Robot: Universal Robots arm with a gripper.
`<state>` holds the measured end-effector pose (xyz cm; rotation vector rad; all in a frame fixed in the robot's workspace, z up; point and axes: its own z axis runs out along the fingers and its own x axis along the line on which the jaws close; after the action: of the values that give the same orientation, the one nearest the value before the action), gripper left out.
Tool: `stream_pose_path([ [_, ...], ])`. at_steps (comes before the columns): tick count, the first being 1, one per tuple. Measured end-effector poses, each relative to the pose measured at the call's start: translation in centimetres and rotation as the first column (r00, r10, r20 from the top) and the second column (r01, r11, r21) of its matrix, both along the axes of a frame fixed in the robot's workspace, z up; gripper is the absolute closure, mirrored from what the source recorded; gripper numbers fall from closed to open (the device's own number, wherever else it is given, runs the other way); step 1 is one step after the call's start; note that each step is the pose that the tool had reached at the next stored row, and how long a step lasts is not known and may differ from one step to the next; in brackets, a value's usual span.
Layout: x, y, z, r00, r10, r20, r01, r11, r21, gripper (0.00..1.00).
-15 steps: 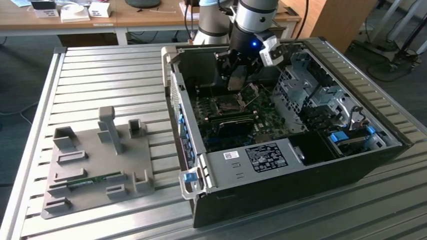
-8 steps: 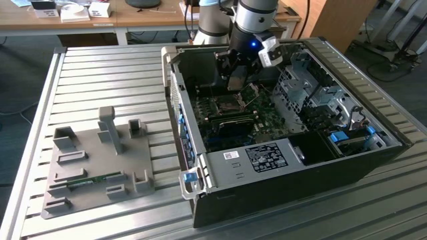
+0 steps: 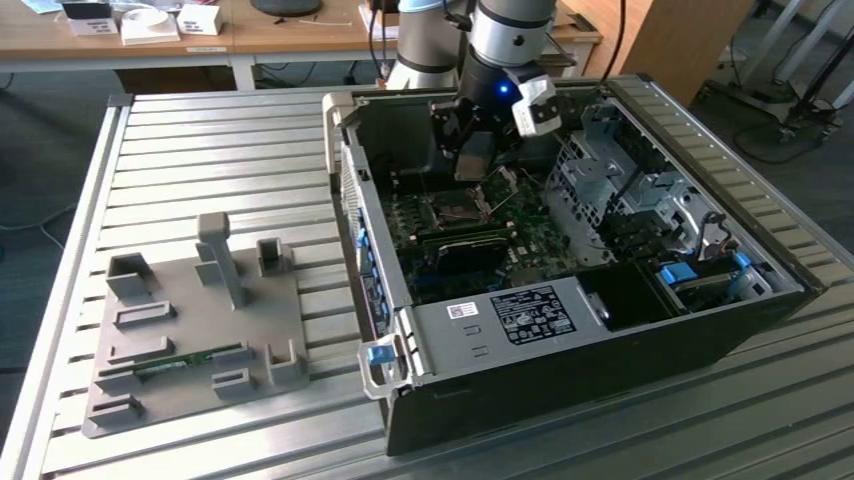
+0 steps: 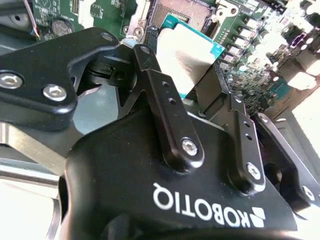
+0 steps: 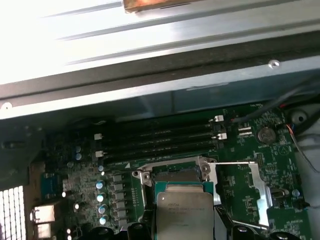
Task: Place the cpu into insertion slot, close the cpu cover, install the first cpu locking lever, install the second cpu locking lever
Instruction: 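Place the cpu into insertion slot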
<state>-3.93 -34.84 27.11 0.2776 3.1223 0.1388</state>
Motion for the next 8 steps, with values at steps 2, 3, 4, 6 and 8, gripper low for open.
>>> stream_pose_path([
  [2,0.0,0.0,-0.01,0.9999,-0.017,0.0,0.017,0.9999,0.0001,0.46],
  [3,0.0,0.0,-0.01,0.9998,-0.018,0.0,0.018,0.9998,0.0002,0.46],
  [4,0.0,0.0,-0.01,0.9998,-0.018,0.0,0.018,0.9998,0.0002,0.46],
  [6,0.0,0.0,-0.01,0.9998,-0.018,0.0,0.018,0.9998,0.0001,0.46],
  [8,0.0,0.0,-0.01,0.9998,-0.02,0.0,0.02,0.9998,0.0001,0.46],
])
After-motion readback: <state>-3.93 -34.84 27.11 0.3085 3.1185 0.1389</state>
